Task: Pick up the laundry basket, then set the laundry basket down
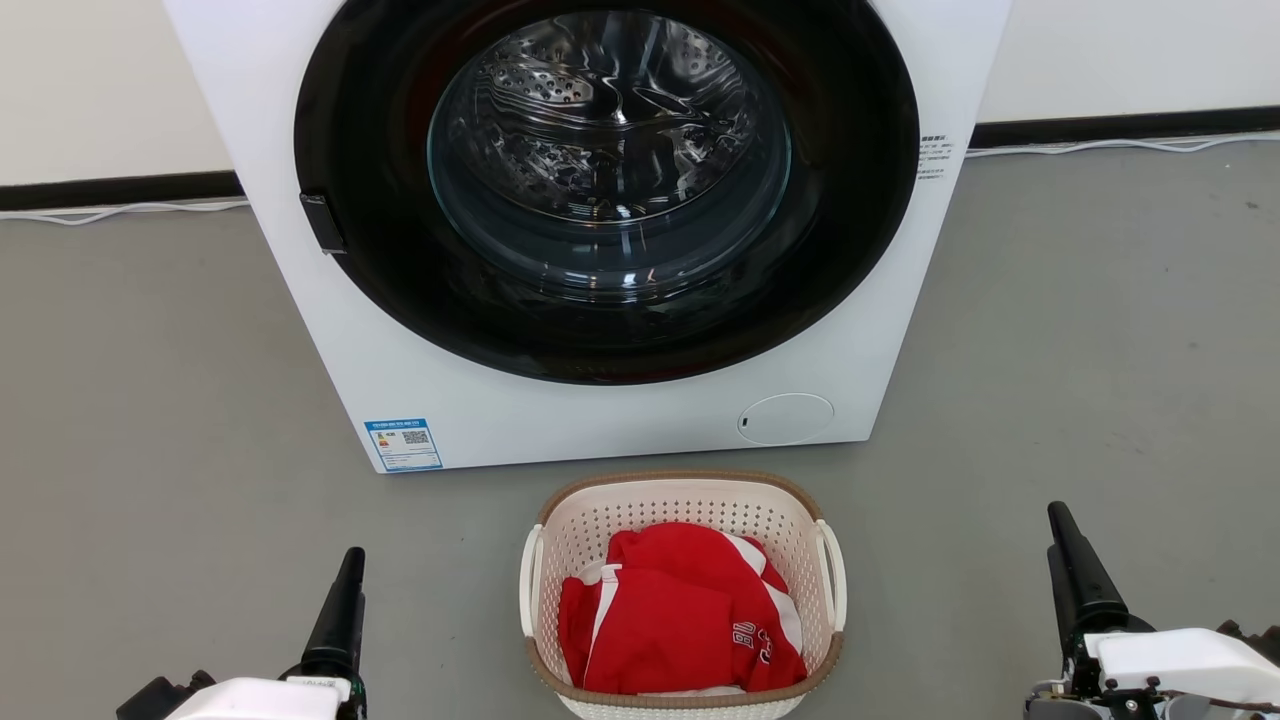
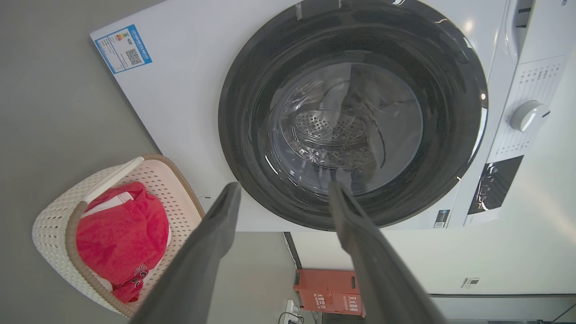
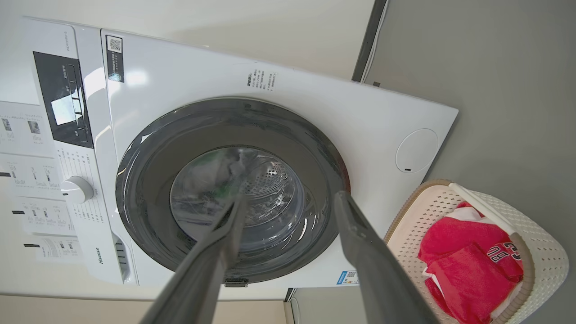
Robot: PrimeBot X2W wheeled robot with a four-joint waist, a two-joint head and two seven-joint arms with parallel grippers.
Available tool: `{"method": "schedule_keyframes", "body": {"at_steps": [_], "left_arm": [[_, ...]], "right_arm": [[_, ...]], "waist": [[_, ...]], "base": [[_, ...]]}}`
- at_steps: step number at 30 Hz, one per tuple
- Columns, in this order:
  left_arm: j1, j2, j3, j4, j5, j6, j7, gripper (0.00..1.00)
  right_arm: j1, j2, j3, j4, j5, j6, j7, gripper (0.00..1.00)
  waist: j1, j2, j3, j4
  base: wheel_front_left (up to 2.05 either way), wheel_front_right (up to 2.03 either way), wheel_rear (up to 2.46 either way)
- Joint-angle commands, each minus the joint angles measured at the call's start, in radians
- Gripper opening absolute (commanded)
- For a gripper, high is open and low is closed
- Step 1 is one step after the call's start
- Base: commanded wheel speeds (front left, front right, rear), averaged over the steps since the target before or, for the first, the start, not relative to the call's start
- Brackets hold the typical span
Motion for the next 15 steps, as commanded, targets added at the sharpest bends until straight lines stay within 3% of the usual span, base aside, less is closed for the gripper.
{"method": "schedule_keyframes", "body": {"at_steps": [1, 15], "left_arm": [[-0.034, 0.008, 0.01, -0.022, 0.028, -0.003, -0.009, 1.0], [-0.027, 0.009, 0.005, -0.033, 0.188, 0.011, -0.051, 1.0]], "right_arm": [[-0.027, -0.019, 0.007, -0.035, -0.034, 0.002, -0.015, 1.0], [-0.033, -0.035, 0.023, -0.049, -0.235, 0.003, -0.056, 1.0]], "waist": [[-0.0001, -0.0001, 0.0, 0.0], [-0.0002, -0.0001, 0.001, -0.009]], "base": [[0.0, 0.0, 0.0], [0.0, 0.0, 0.0]]}}
